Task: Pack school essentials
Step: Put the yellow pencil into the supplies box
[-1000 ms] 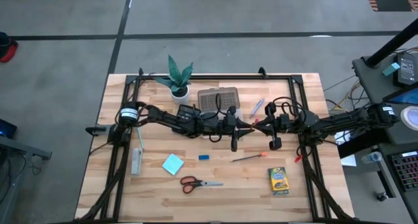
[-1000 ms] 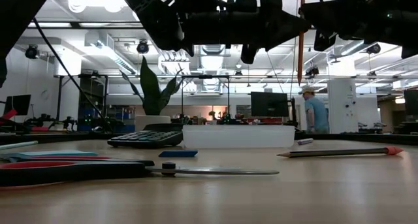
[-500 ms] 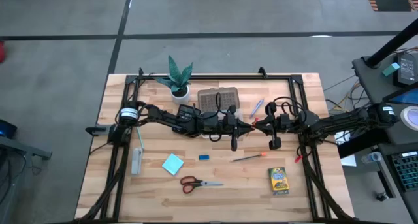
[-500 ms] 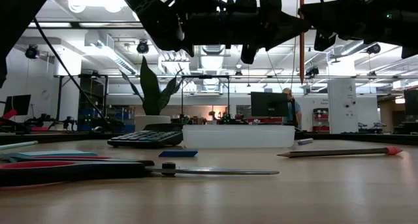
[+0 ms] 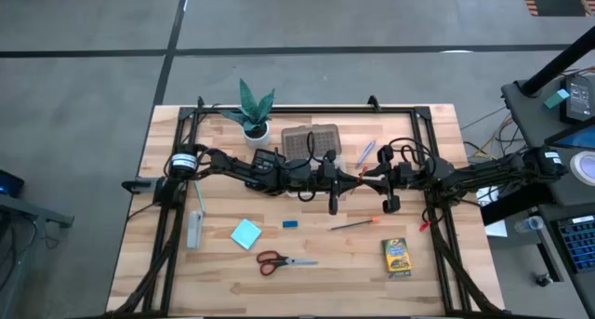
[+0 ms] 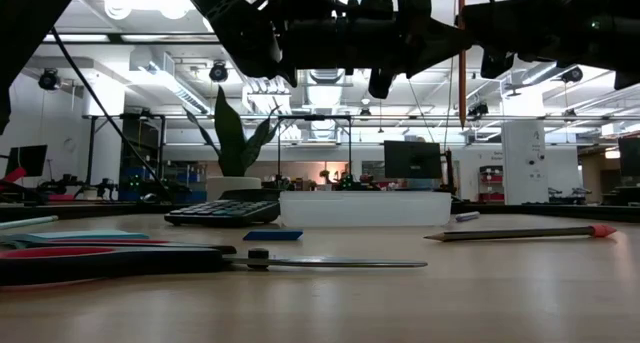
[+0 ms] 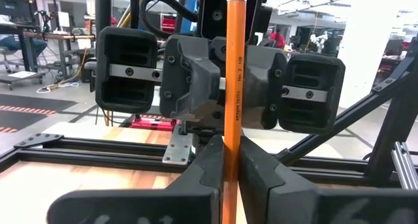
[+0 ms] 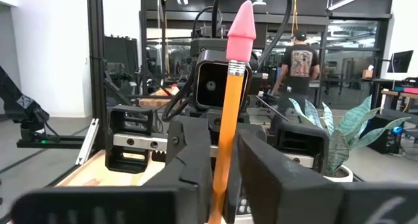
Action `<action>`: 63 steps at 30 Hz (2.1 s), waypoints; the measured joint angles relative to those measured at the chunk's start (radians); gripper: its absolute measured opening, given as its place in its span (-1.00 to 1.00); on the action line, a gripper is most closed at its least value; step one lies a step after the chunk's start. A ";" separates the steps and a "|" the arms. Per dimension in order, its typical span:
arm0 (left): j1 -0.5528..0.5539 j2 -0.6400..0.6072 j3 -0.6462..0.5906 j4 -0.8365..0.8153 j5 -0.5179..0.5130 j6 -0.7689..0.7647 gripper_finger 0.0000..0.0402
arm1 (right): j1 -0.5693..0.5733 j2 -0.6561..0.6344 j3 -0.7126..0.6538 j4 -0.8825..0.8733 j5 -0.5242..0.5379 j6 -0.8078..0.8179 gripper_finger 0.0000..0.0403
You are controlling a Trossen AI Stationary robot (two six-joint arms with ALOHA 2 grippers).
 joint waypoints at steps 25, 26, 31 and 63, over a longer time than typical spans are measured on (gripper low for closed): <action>0.011 -0.157 -0.005 -0.510 -0.119 0.018 -0.98 | -0.003 -0.046 0.032 -0.078 0.049 0.097 0.11; 0.012 -0.181 -0.004 -0.576 -0.131 0.029 -0.98 | -0.003 -0.048 0.039 -0.108 0.052 0.095 0.11; 0.015 -0.289 0.033 -0.888 -0.231 0.077 -0.98 | -0.002 -0.066 0.095 -0.253 0.052 0.070 0.12; 0.097 -0.300 0.116 -1.306 -0.143 -0.083 -0.98 | -0.002 -0.230 0.356 -1.061 0.076 -0.003 0.12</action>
